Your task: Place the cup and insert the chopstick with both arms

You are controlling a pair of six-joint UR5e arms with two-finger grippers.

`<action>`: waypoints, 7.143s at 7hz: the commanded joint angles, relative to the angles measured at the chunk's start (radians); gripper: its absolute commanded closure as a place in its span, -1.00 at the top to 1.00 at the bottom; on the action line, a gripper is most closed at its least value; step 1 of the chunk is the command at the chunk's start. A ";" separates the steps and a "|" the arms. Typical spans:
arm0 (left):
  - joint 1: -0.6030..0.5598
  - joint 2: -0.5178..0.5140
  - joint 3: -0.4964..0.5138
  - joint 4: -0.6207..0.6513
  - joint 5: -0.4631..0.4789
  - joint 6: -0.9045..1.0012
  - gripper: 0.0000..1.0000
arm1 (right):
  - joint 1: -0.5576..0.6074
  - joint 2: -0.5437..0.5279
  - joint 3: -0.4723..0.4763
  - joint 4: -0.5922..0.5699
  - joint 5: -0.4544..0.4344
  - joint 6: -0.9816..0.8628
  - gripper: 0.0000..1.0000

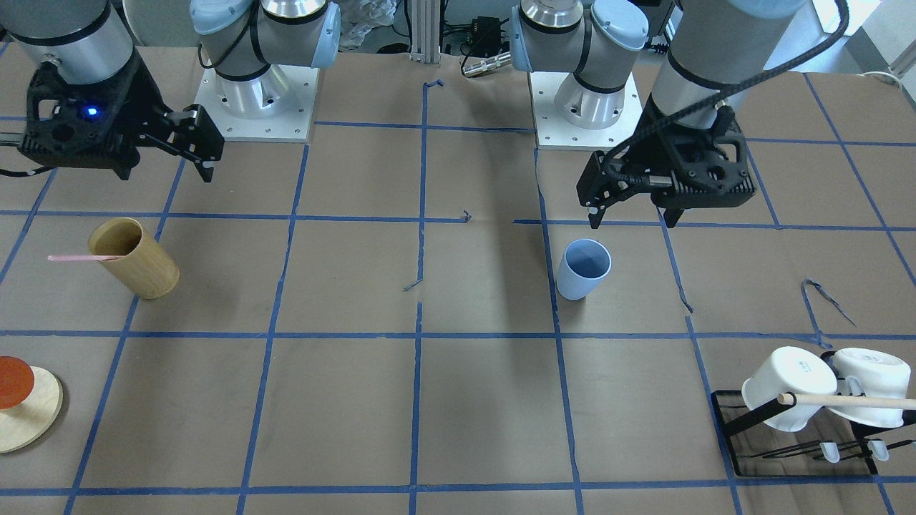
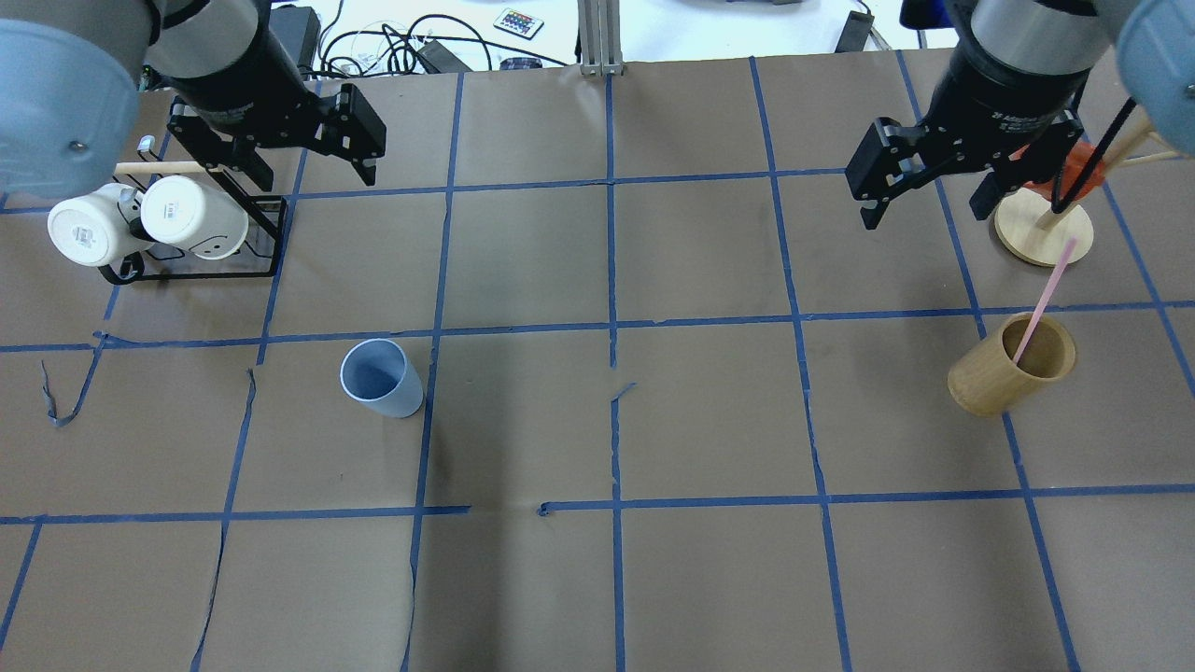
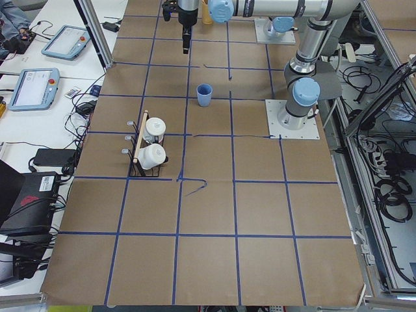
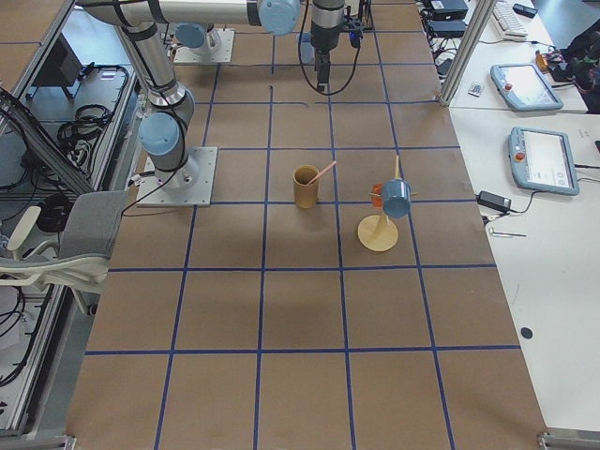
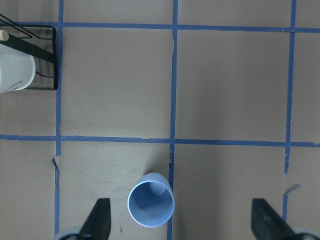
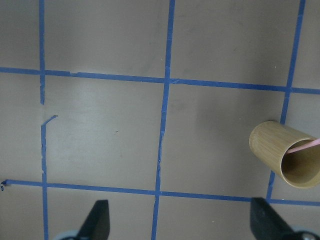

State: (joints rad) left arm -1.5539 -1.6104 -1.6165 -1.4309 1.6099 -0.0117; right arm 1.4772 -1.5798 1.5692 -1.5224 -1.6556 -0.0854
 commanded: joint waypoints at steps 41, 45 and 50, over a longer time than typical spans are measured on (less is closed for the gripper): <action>-0.034 0.053 -0.002 0.064 -0.045 0.001 1.00 | 0.539 0.182 -0.021 -0.641 -0.239 0.767 -1.00; -0.035 0.066 0.017 -0.085 -0.034 -0.002 1.00 | 0.624 0.202 0.024 -0.707 -0.306 0.846 -1.00; -0.034 0.066 0.014 -0.083 -0.033 -0.004 1.00 | 0.644 0.204 0.072 -0.720 -0.328 0.878 -0.61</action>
State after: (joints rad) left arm -1.5868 -1.5448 -1.6015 -1.5152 1.5764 -0.0142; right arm 2.1215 -1.3780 1.6354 -2.2406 -1.9847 0.7752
